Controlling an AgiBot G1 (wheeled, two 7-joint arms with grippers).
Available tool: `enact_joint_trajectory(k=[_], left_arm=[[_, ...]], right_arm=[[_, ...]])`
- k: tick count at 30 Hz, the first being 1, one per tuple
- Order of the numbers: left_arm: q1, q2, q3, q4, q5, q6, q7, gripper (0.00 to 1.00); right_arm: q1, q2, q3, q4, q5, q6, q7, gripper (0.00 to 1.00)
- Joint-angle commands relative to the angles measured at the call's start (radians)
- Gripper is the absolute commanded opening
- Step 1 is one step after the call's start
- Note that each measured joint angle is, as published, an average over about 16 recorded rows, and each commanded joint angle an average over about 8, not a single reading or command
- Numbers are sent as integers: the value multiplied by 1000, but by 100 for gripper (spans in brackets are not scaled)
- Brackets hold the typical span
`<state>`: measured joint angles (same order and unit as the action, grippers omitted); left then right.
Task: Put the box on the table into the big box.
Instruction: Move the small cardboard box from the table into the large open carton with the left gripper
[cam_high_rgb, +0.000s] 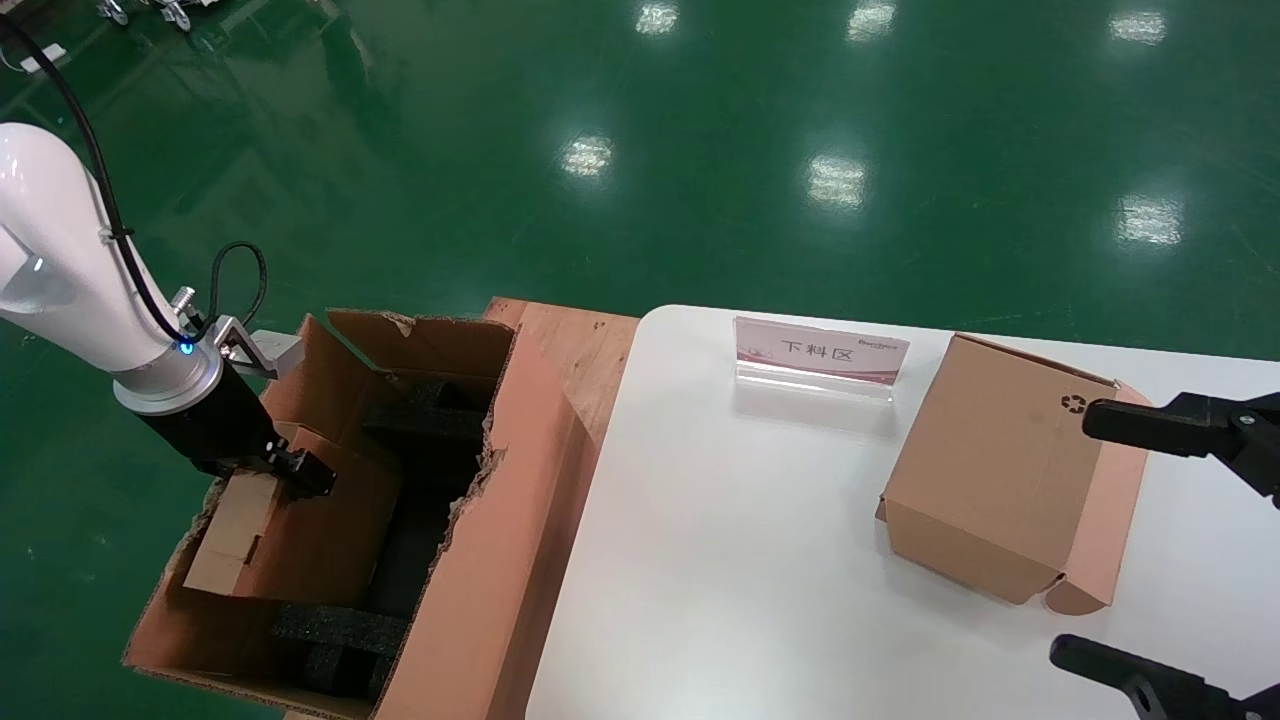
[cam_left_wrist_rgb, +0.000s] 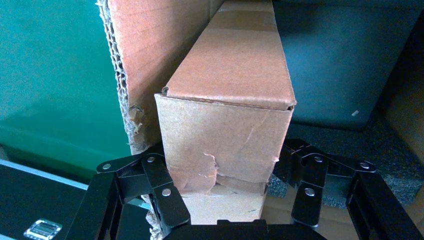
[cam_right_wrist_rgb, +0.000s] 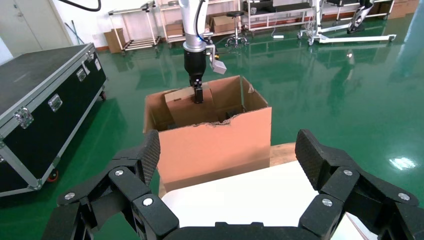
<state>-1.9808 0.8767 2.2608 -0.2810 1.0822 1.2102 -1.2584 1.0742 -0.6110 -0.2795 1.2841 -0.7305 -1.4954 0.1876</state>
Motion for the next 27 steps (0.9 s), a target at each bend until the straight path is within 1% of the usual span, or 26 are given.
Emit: enact_joint_trajectory(k=[1, 27], left_arm=[[1, 0, 0, -1, 0, -1, -1, 100], [4, 1, 0, -2, 0, -2, -1, 100]], right_arm=[[0, 0, 0, 0, 0, 0, 0, 100], [0, 0, 0, 0, 0, 0, 0, 100]])
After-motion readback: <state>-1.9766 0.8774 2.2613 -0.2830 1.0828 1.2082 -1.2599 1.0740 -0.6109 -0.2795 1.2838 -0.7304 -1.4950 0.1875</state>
